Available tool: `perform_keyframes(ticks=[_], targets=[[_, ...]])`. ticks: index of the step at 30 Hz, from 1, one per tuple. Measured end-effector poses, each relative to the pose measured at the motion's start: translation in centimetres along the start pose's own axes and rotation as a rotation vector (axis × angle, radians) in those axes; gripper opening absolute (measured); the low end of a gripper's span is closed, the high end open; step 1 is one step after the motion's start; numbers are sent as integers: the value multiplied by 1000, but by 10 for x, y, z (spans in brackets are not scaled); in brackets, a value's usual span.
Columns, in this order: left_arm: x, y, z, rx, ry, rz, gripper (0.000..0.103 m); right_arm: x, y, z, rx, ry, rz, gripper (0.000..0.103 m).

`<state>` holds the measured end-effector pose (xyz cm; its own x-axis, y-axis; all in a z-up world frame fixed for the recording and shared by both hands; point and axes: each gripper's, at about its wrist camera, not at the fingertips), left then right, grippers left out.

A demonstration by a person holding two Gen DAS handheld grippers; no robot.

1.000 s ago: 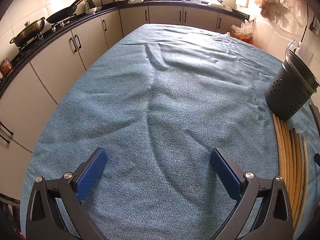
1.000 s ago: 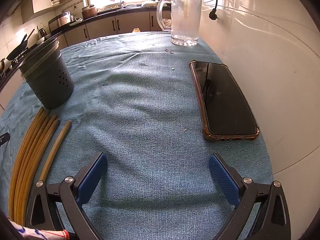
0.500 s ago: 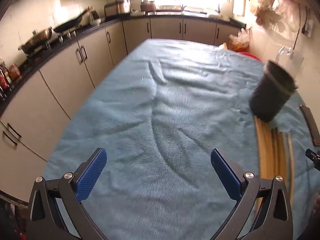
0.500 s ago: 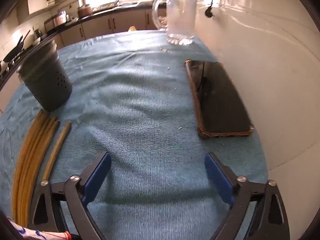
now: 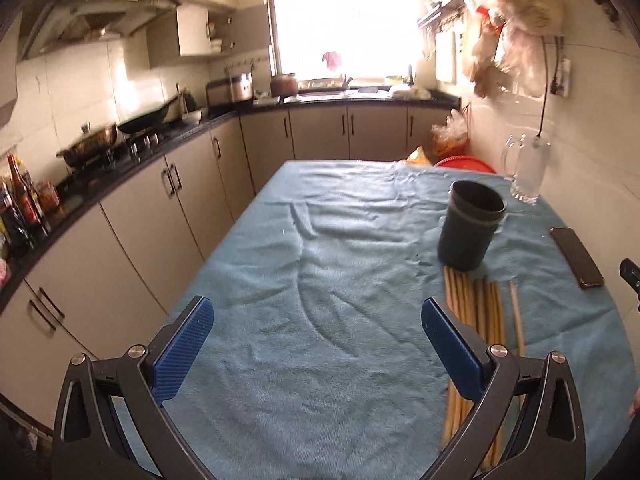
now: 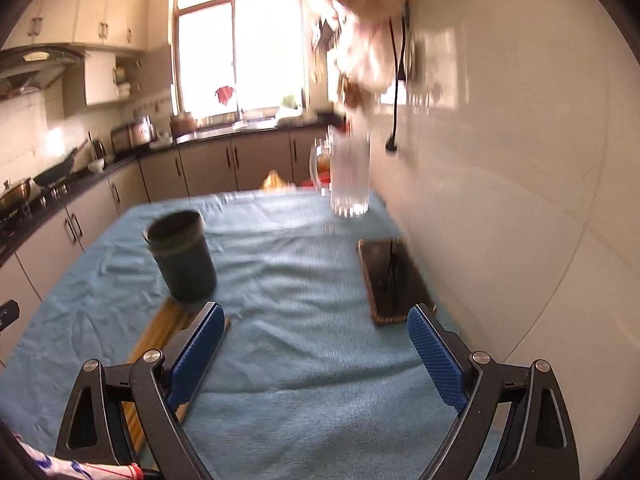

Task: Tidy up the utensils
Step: 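Move both tools toward the loose wooden chopsticks beside the black holder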

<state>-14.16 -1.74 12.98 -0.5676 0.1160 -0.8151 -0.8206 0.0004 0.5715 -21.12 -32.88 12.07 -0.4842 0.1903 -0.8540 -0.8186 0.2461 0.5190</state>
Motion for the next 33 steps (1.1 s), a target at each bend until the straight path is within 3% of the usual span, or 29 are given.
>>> perform_keyframes(ticks=[4, 18, 33], targets=[[2, 19, -11, 0, -15, -37, 103, 2, 22, 8, -32, -7, -28, 94], [11, 35, -16, 50, -7, -16, 103, 10, 46, 30, -80, 18, -60, 92], [15, 21, -19, 50, -38, 12, 103, 15, 33, 37, -118, 14, -11, 92]])
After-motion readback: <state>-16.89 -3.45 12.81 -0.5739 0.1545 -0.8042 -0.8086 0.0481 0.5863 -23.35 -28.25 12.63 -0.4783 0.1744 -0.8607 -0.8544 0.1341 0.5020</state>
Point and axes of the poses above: each gripper's, at about its wrist camera, not at the fingertips, and y roughly against the way its jaws point, z to its left, x to its underside, and after that the axes turned 1 degree about z, right-handed
